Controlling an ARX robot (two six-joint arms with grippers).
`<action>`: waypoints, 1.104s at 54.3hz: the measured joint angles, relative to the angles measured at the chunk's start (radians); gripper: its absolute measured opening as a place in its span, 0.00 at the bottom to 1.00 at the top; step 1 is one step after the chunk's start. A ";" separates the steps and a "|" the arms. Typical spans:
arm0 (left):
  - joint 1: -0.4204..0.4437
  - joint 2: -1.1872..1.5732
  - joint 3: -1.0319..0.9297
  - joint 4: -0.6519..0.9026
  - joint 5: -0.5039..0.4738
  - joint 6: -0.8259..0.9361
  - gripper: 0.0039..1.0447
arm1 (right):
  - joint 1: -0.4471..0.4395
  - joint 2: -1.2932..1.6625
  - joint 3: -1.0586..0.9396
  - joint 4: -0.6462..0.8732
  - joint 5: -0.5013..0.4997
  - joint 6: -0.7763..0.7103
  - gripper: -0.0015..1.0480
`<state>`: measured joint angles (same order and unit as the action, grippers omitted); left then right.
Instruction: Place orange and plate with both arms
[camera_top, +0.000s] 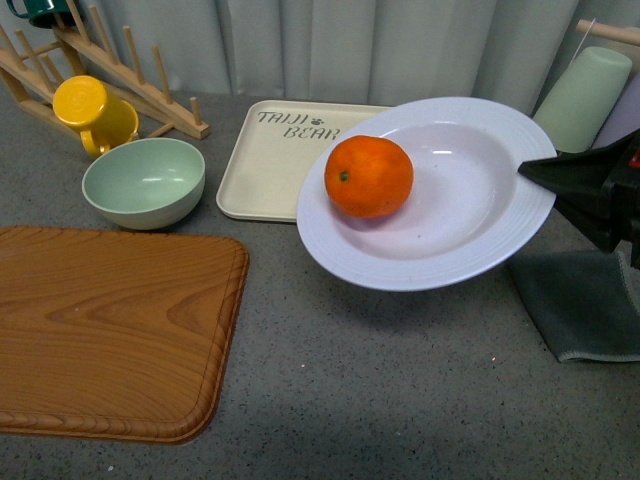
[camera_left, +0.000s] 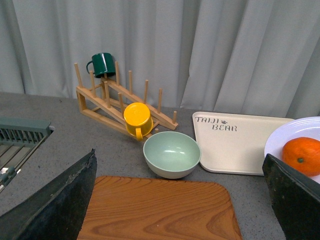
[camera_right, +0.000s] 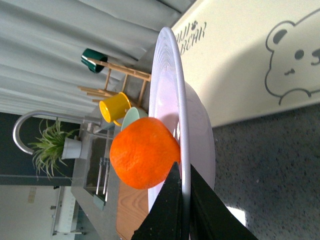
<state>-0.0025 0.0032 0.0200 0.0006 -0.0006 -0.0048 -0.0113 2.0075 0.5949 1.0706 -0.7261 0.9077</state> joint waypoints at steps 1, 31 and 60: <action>0.000 0.000 0.000 0.000 0.000 0.000 0.94 | -0.001 0.002 0.005 0.001 -0.001 0.001 0.02; 0.000 0.000 0.000 0.000 0.000 0.000 0.94 | 0.009 0.402 0.620 -0.123 0.056 0.143 0.02; 0.000 0.000 0.000 0.000 0.000 0.000 0.94 | 0.095 0.556 0.917 -0.532 0.210 0.032 0.12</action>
<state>-0.0025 0.0032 0.0200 0.0006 -0.0006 -0.0048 0.0837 2.5637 1.5124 0.5385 -0.5163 0.9394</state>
